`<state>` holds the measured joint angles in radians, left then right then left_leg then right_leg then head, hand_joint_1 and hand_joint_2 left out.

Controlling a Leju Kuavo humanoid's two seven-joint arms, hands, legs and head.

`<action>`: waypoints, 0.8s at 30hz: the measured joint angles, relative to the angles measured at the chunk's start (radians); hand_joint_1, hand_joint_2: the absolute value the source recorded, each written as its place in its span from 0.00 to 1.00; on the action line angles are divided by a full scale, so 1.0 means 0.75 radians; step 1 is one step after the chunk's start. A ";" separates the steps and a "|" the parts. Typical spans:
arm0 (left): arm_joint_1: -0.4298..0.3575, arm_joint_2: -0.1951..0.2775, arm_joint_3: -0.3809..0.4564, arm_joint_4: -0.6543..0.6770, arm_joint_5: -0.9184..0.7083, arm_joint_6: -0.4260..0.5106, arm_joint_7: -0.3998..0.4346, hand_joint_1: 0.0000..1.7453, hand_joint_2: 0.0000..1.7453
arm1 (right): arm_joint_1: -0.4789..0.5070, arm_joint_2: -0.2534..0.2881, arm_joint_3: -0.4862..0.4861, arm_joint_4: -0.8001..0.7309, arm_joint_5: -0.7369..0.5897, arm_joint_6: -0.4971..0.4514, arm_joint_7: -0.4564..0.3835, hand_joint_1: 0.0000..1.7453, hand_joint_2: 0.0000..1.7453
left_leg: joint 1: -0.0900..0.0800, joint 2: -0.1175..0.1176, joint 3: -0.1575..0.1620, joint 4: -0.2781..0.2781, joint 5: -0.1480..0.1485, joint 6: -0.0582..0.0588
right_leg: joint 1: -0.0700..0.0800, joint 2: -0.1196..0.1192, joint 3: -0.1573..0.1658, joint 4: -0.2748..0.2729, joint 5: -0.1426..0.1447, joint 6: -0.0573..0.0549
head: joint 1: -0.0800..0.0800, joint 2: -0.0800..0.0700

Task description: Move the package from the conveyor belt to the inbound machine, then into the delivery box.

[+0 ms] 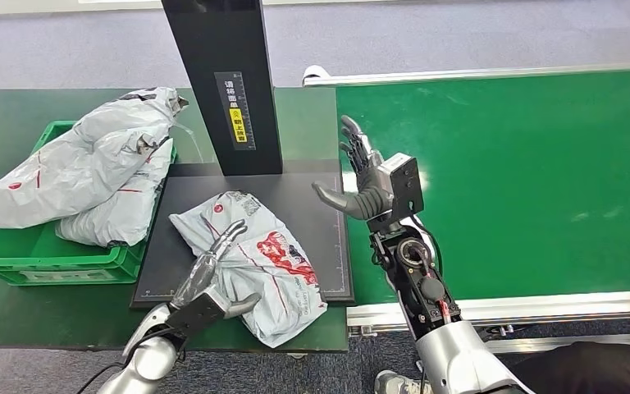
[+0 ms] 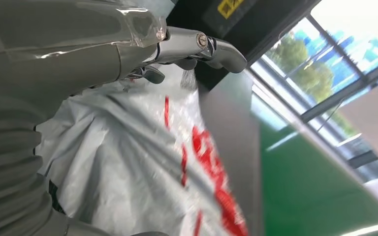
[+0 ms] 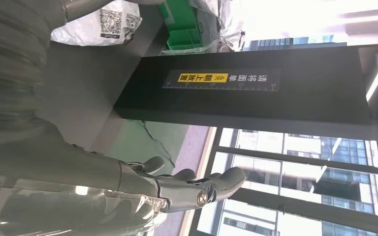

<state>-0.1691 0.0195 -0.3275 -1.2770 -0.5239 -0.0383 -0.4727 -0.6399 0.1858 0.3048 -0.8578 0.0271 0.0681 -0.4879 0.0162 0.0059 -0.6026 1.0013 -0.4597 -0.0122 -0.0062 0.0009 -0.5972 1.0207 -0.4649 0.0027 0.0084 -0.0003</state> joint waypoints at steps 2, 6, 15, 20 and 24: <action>-0.013 0.007 -0.030 0.028 -0.112 0.001 0.028 0.00 1.00 | 0.001 -0.007 0.000 -0.007 0.001 0.005 0.000 0.00 1.00 | 0.000 0.000 0.000 0.000 0.000 0.000 | 0.000 0.000 0.000 0.000 0.000 0.000 | 0.000 0.000; -0.053 0.013 -0.083 0.102 -0.273 0.034 0.067 0.00 1.00 | 0.010 -0.022 -0.001 -0.037 0.025 0.000 0.008 0.00 1.00 | 0.000 0.000 0.000 0.000 0.000 0.000 | 0.000 0.000 0.000 0.000 0.000 0.000 | 0.000 0.000; -0.119 0.015 -0.126 0.222 -0.293 0.076 0.075 0.78 1.00 | 0.053 -0.046 0.000 -0.135 0.131 0.002 0.041 0.00 1.00 | 0.000 -0.001 0.003 0.000 0.000 0.000 | 0.000 0.000 0.004 0.000 0.000 0.000 | 0.000 0.000; -0.126 0.014 -0.128 0.238 -0.272 0.068 0.081 0.99 1.00 | 0.057 -0.053 0.006 -0.144 0.275 -0.079 0.104 0.00 1.00 | 0.000 -0.001 0.004 0.000 0.000 0.000 | 0.000 0.000 0.006 0.000 0.000 0.000 | 0.000 0.000; -0.134 0.013 -0.127 0.240 -0.257 0.070 0.096 1.00 1.00 | 0.028 -0.073 0.058 -0.099 0.606 -0.168 0.330 0.00 1.00 | 0.000 -0.001 0.005 0.000 0.000 0.000 | 0.000 0.000 0.007 0.000 0.000 0.000 | 0.000 0.000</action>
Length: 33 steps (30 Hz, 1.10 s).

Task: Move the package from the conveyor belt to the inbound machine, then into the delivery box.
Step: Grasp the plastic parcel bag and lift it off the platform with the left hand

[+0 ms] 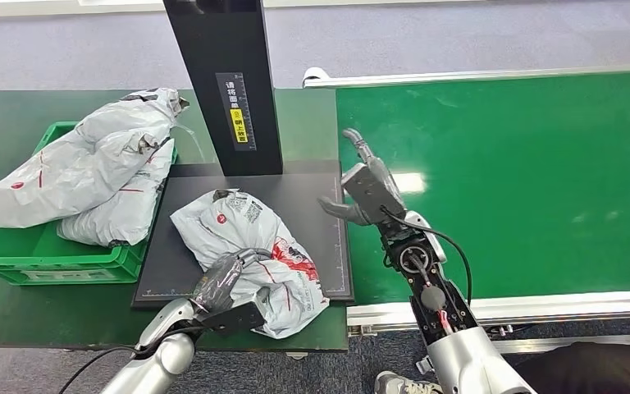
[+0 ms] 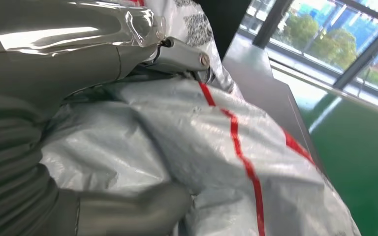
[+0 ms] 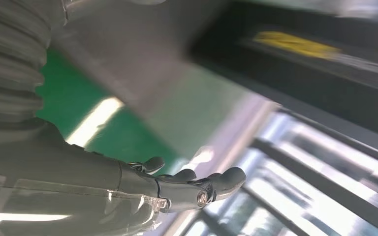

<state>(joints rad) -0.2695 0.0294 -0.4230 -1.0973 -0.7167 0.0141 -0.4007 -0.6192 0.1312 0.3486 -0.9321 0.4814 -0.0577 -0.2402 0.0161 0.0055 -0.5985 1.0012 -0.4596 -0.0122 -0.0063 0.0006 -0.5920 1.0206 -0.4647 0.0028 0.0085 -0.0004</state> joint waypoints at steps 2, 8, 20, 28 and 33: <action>-0.007 0.000 0.000 0.000 0.005 -0.001 0.006 1.00 1.00 | -0.020 -0.008 0.022 0.045 0.076 0.014 0.065 0.00 1.00 | 0.000 -0.001 0.000 0.000 0.000 0.000 | 0.000 0.000 0.000 0.000 0.000 0.000 | 0.000 0.000; -0.017 0.000 0.000 0.001 0.005 -0.001 0.009 1.00 1.00 | -0.047 -0.021 0.050 0.117 0.104 0.015 0.076 0.00 1.00 | 0.000 -0.001 0.000 0.000 0.000 0.000 | 0.000 0.000 0.000 0.000 0.000 0.000 | 0.000 0.000; -0.014 -0.028 0.028 -0.018 0.102 0.073 -0.027 1.00 1.00 | -0.114 -0.021 0.048 0.336 0.174 0.127 0.238 0.00 1.00 | 0.000 -0.001 -0.001 0.000 0.000 0.000 | 0.000 0.000 -0.001 0.000 0.000 0.000 | 0.000 0.000; 0.047 -0.049 0.129 -0.230 0.204 0.548 -0.250 1.00 1.00 | -0.116 -0.005 0.019 0.352 0.156 0.128 0.154 0.00 1.00 | 0.000 0.000 -0.003 0.000 0.000 0.000 | 0.000 0.000 -0.003 0.000 0.000 0.000 | 0.000 0.000; 0.084 -0.055 0.171 -0.340 0.268 0.667 -0.313 1.00 1.00 | -0.117 0.005 0.009 0.352 0.144 0.138 0.123 0.00 1.00 | 0.000 0.000 -0.003 0.000 0.000 0.000 | 0.000 0.000 -0.003 0.000 0.000 0.000 | 0.000 0.000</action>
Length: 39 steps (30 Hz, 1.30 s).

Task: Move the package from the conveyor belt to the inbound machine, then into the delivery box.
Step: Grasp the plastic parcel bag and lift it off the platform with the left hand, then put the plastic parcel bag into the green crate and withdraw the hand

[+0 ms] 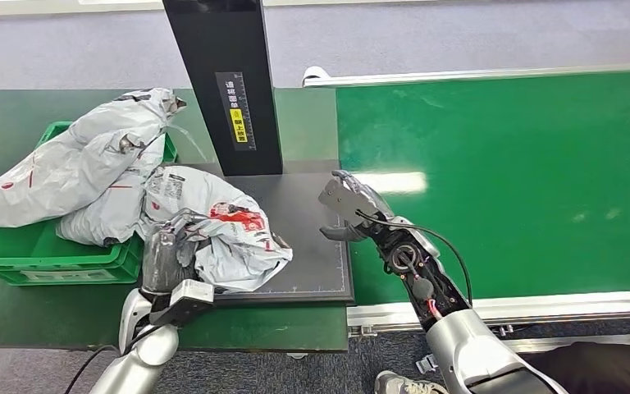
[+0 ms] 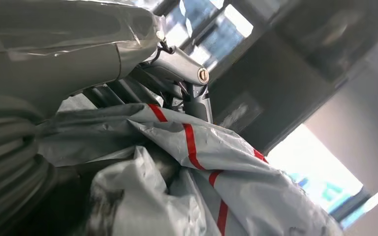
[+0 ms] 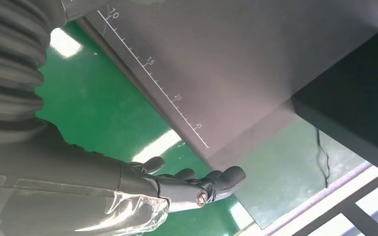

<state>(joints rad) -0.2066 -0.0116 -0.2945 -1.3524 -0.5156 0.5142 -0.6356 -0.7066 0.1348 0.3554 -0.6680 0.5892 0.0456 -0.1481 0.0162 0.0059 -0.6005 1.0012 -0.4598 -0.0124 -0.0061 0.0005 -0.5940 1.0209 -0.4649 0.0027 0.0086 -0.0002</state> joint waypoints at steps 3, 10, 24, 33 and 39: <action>0.029 -0.011 0.050 -0.112 0.075 0.162 -0.066 1.00 1.00 | -0.001 0.003 -0.002 0.001 -0.024 0.036 -0.045 0.00 1.00 | 0.000 0.000 0.000 0.000 0.000 0.000 | 0.000 0.000 0.000 0.000 0.000 0.000 | 0.000 0.000; 0.085 -0.075 0.238 -0.558 0.018 0.196 -0.081 1.00 1.00 | -0.009 0.008 0.000 0.013 -0.077 0.059 -0.095 0.00 1.00 | 0.000 0.000 0.000 0.000 0.000 0.000 | 0.000 0.000 -0.001 0.000 0.000 0.000 | 0.000 0.000; -0.045 -0.167 0.466 -1.024 -0.273 0.195 -0.082 1.00 1.00 | -0.020 0.014 0.041 0.026 -0.120 0.044 -0.103 0.00 1.00 | 0.000 -0.001 0.001 0.000 0.000 0.000 | 0.000 0.000 0.000 0.000 0.000 0.000 | 0.000 0.000; -0.239 -0.153 0.617 -0.642 -0.681 0.193 0.154 1.00 1.00 | 0.021 -0.006 0.047 -0.001 -0.125 0.024 -0.074 0.00 1.00 | 0.000 -0.007 0.002 0.000 0.002 0.000 | 0.000 -0.007 0.001 -0.001 0.000 0.000 | 0.000 0.000; -0.476 0.030 0.595 0.034 -0.974 0.102 0.765 1.00 1.00 | 0.044 -0.023 0.051 -0.039 -0.100 0.045 -0.045 0.00 1.00 | 0.000 0.002 0.001 0.000 0.005 -0.002 | 0.000 0.001 -0.002 0.001 0.005 -0.003 | 0.000 0.000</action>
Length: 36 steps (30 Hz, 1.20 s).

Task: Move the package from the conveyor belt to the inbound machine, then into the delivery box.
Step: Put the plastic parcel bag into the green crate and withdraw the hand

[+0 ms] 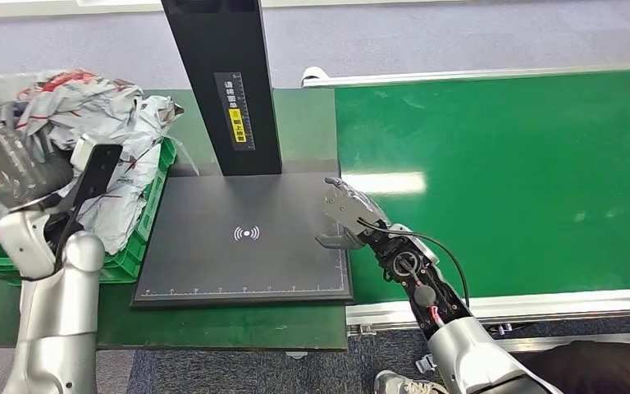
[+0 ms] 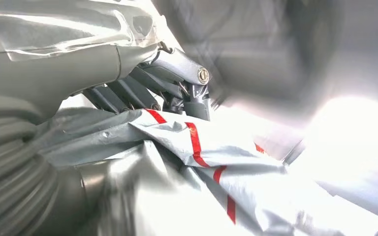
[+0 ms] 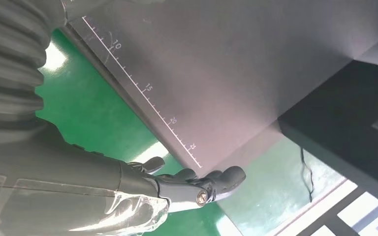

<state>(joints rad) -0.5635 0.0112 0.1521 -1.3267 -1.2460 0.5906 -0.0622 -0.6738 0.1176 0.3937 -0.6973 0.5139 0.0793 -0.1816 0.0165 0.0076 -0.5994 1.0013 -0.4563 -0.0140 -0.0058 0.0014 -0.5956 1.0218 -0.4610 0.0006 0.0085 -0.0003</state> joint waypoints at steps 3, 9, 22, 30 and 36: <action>-0.075 0.078 -0.016 0.237 -0.044 -0.051 0.093 1.00 1.00 | 0.000 0.000 0.002 0.000 0.010 0.005 0.001 0.00 1.00 | 0.000 0.001 -0.001 0.000 0.000 0.000 | 0.000 0.001 -0.001 0.001 0.000 0.000 | 0.000 0.000; -0.135 0.143 -0.042 0.448 -0.056 -0.056 0.107 1.00 1.00 | -0.001 0.000 0.004 0.000 0.013 0.007 0.002 0.00 1.00 | 0.000 0.000 -0.003 0.000 0.000 0.000 | 0.000 0.001 -0.002 0.000 -0.001 0.001 | 0.000 0.000; -0.171 0.179 -0.066 0.636 -0.015 -0.184 0.122 0.00 1.00 | -0.023 0.012 0.006 0.022 0.039 0.010 -0.009 0.00 1.00 | 0.000 -0.001 -0.003 0.000 0.000 0.000 | 0.000 0.001 -0.002 0.001 -0.001 0.000 | 0.000 0.000; -0.090 0.156 -0.040 0.495 0.196 0.094 -0.242 0.00 0.75 | -0.024 0.011 0.015 0.025 0.035 0.015 -0.010 0.00 1.00 | 0.000 -0.001 -0.003 0.000 0.000 0.000 | 0.000 0.001 -0.002 0.000 -0.001 0.001 | 0.000 0.000; -0.019 0.003 0.162 0.201 0.325 0.095 -0.762 0.00 0.00 | -0.023 0.011 0.034 0.025 0.019 0.013 -0.024 0.00 1.00 | 0.000 -0.001 -0.004 0.000 0.000 0.000 | 0.000 0.001 -0.002 0.000 -0.001 0.001 | 0.000 0.000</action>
<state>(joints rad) -0.5775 0.0133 0.2733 -1.1757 -1.0022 0.6619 -0.6339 -0.6913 0.1258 0.4194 -0.6786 0.5280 0.0890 -0.1995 0.0163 0.0071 -0.6022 1.0014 -0.4566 -0.0142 -0.0061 0.0019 -0.5973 1.0218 -0.4615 0.0010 0.0087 -0.0004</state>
